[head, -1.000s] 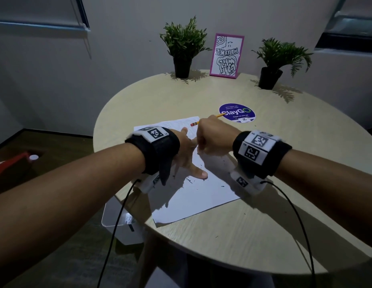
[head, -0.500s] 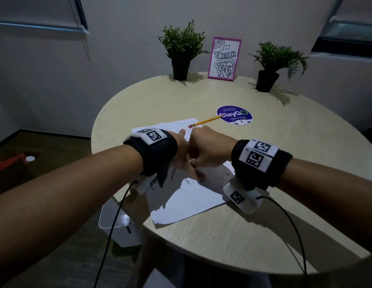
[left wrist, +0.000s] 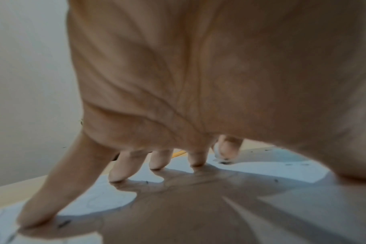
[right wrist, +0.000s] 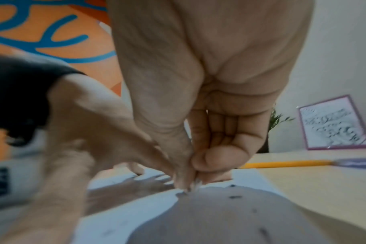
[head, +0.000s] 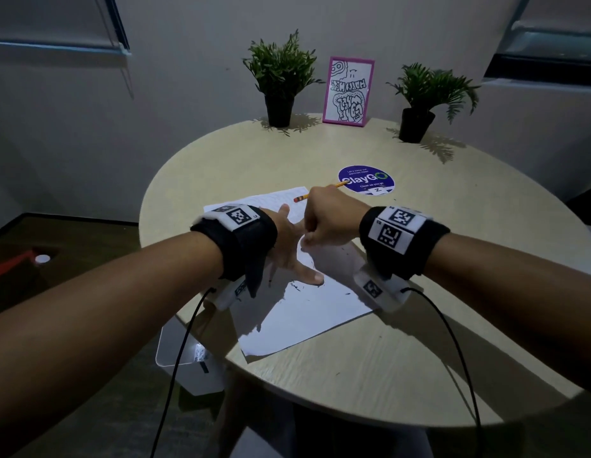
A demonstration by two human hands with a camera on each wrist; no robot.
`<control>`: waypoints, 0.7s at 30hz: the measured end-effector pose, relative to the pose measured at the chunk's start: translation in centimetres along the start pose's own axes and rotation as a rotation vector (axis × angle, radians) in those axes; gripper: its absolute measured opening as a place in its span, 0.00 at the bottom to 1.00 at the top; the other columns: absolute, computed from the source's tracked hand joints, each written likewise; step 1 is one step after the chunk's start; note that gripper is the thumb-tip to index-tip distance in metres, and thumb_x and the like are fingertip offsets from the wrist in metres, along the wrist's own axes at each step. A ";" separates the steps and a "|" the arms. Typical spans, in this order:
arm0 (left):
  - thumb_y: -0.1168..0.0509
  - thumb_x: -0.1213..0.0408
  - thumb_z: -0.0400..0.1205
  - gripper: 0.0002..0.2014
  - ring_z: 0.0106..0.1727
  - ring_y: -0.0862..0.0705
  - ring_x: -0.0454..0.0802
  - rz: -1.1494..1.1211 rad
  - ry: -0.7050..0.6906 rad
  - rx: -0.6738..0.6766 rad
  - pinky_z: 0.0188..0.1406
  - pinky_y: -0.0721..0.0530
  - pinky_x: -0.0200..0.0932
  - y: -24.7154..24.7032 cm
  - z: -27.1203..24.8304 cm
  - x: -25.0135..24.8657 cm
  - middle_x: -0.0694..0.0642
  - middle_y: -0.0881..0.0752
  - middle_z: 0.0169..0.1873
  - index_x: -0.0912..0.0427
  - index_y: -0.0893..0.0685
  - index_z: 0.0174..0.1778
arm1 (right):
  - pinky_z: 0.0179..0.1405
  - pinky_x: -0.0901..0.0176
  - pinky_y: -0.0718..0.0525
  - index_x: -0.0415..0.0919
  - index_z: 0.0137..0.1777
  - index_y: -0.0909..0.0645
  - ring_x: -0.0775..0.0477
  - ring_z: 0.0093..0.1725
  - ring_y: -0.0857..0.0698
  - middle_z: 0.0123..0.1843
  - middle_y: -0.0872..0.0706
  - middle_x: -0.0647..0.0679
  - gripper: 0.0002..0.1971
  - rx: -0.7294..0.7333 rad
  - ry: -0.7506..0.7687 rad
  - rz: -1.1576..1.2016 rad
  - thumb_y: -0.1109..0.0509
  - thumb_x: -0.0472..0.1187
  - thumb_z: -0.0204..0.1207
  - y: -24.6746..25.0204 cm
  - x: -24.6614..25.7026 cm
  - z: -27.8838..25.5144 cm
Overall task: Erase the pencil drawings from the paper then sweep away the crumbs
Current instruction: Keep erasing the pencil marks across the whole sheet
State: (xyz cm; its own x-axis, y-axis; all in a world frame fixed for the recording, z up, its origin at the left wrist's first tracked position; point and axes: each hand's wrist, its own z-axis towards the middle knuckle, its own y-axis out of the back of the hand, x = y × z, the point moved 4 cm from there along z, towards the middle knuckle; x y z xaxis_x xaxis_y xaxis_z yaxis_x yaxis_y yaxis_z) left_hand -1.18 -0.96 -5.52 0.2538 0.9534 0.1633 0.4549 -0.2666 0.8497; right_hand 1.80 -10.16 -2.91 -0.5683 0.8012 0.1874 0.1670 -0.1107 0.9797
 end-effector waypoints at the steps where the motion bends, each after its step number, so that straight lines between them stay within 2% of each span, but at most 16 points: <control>1: 0.40 0.18 0.66 0.58 0.83 0.40 0.74 -0.008 0.029 -0.003 0.75 0.32 0.69 0.0 0.1 0.1 0.63 0.58 0.87 0.35 0.62 0.85 | 0.28 0.63 0.30 0.39 0.37 0.17 0.57 0.28 0.29 0.27 0.26 0.50 0.11 -0.042 -0.046 -0.011 0.17 0.43 0.68 0.2 -0.6 0.4; 2: 0.39 0.17 0.64 0.60 0.81 0.36 0.75 -0.013 0.054 -0.006 0.73 0.31 0.68 0.0 0.0 0.1 0.64 0.60 0.87 0.34 0.65 0.85 | 0.27 0.63 0.32 0.39 0.41 0.17 0.55 0.29 0.31 0.30 0.28 0.50 0.11 -0.070 -0.073 -0.025 0.18 0.42 0.69 0.3 -0.7 0.6; 3: 0.39 0.17 0.64 0.60 0.80 0.34 0.75 -0.012 0.065 -0.007 0.72 0.29 0.67 0.0 0.1 0.1 0.65 0.59 0.87 0.35 0.63 0.85 | 0.27 0.63 0.33 0.39 0.38 0.19 0.54 0.29 0.32 0.31 0.27 0.49 0.11 -0.080 -0.067 -0.028 0.18 0.41 0.69 0.3 -0.4 0.5; 5: 0.38 0.20 0.68 0.55 0.78 0.31 0.72 0.002 0.058 -0.018 0.73 0.28 0.62 0.0 0.1 -0.1 0.67 0.47 0.85 0.43 0.48 0.87 | 0.28 0.62 0.32 0.43 0.26 0.30 0.54 0.27 0.32 0.28 0.24 0.47 0.19 -0.022 0.020 -0.024 0.22 0.36 0.70 -0.3 0.9 -0.2; 7: 0.37 0.24 0.72 0.47 0.79 0.31 0.68 0.033 0.057 -0.020 0.77 0.31 0.60 0.2 0.0 -0.1 0.65 0.36 0.83 0.48 0.32 0.83 | 0.27 0.60 0.32 0.48 0.21 0.34 0.56 0.24 0.32 0.17 0.28 0.55 0.23 0.042 0.079 0.019 0.26 0.32 0.69 -0.8 2.0 -1.3; 8: 0.38 0.24 0.72 0.46 0.79 0.32 0.68 0.041 0.056 -0.016 0.78 0.32 0.61 0.1 -0.1 -0.1 0.65 0.37 0.83 0.47 0.32 0.82 | 0.25 0.61 0.33 0.48 0.20 0.33 0.56 0.23 0.31 0.14 0.29 0.53 0.23 0.064 0.066 0.027 0.25 0.33 0.69 -0.8 1.8 -1.3; 9: 0.39 0.23 0.71 0.48 0.80 0.34 0.71 0.033 0.047 -0.013 0.78 0.32 0.63 0.0 -0.1 -0.1 0.67 0.42 0.84 0.44 0.37 0.85 | 0.25 0.62 0.33 0.47 0.21 0.30 0.56 0.23 0.31 0.14 0.29 0.54 0.22 0.065 0.038 0.023 0.22 0.36 0.69 -0.7 1.2 -1.0; 10: 0.39 0.21 0.69 0.52 0.80 0.35 0.73 0.016 0.042 -0.019 0.76 0.32 0.65 0.0 0.0 -0.1 0.67 0.48 0.86 0.40 0.46 0.87 | 0.25 0.62 0.33 0.45 0.25 0.26 0.57 0.25 0.30 0.18 0.28 0.56 0.18 0.041 0.002 0.011 0.19 0.39 0.68 -0.3 0.4 -0.5; 11: 0.39 0.19 0.67 0.56 0.80 0.36 0.75 0.002 0.041 -0.034 0.73 0.31 0.67 0.0 0.0 -0.1 0.66 0.53 0.86 0.37 0.56 0.86 | 0.26 0.62 0.31 0.43 0.32 0.24 0.56 0.27 0.29 0.24 0.27 0.52 0.15 -0.001 -0.052 0.001 0.18 0.42 0.68 0.0 -0.4 0.1; 13: 0.39 0.17 0.63 0.61 0.80 0.35 0.75 -0.007 0.059 -0.043 0.71 0.30 0.69 -0.1 0.0 0.2 0.64 0.57 0.87 0.35 0.66 0.85 | 0.29 0.61 0.28 0.41 0.40 0.21 0.50 0.32 0.26 0.31 0.27 0.48 0.14 -0.079 -0.133 -0.029 0.17 0.44 0.68 0.5 -1.4 0.9; 15: 0.39 0.17 0.64 0.60 0.79 0.34 0.74 -0.011 0.055 -0.041 0.71 0.29 0.67 0.0 0.0 0.1 0.64 0.57 0.87 0.36 0.64 0.85 | 0.26 0.61 0.32 0.43 0.34 0.27 0.48 0.33 0.26 0.31 0.28 0.47 0.18 -0.077 -0.119 -0.022 0.18 0.41 0.68 0.3 -0.8 0.7; 17: 0.39 0.20 0.69 0.54 0.80 0.35 0.71 0.010 0.027 -0.035 0.74 0.31 0.63 0.1 -0.1 -0.1 0.64 0.50 0.87 0.39 0.52 0.87 | 0.23 0.63 0.35 0.45 0.26 0.33 0.53 0.28 0.26 0.22 0.28 0.49 0.22 -0.006 -0.044 0.022 0.21 0.36 0.69 -0.5 0.4 0.0; 18: 0.39 0.23 0.72 0.49 0.82 0.37 0.68 0.025 0.013 -0.028 0.77 0.33 0.60 0.2 -0.3 -0.2 0.63 0.44 0.86 0.42 0.43 0.86 | 0.23 0.64 0.34 0.48 0.23 0.32 0.56 0.24 0.25 0.15 0.28 0.55 0.22 0.036 -0.011 0.054 0.23 0.35 0.69 -0.8 0.9 -0.3; 19: 0.40 0.24 0.73 0.45 0.83 0.38 0.66 0.025 -0.002 -0.026 0.79 0.35 0.58 0.2 -0.4 -0.3 0.62 0.40 0.85 0.42 0.36 0.84 | 0.23 0.64 0.32 0.49 0.21 0.30 0.57 0.21 0.24 0.12 0.27 0.55 0.22 0.074 -0.002 0.073 0.24 0.35 0.70 -0.9 1.2 -0.5; 20: 0.40 0.24 0.73 0.43 0.84 0.40 0.66 0.015 -0.012 -0.022 0.80 0.35 0.59 0.2 -0.4 -0.3 0.61 0.40 0.85 0.39 0.34 0.83 | 0.24 0.64 0.30 0.48 0.20 0.28 0.58 0.19 0.24 0.12 0.26 0.56 0.21 0.099 -0.010 0.071 0.23 0.36 0.70 -0.9 1.1 -0.4; 21: 0.40 0.23 0.73 0.44 0.84 0.42 0.68 0.003 -0.012 -0.013 0.79 0.35 0.61 0.1 -0.4 -0.3 0.61 0.45 0.86 0.36 0.38 0.84 | 0.24 0.63 0.29 0.46 0.20 0.25 0.57 0.19 0.25 0.13 0.26 0.55 0.20 0.110 -0.030 0.061 0.21 0.39 0.69 -0.7 0.7 -0.1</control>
State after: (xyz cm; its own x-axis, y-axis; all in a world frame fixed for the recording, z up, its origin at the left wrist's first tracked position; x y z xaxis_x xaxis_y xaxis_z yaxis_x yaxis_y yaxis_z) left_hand -1.53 -1.21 -5.25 0.2659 0.9507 0.1599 0.4426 -0.2677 0.8558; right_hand 1.22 -9.55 -3.45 -0.5302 0.8125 0.2424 0.2885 -0.0960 0.9527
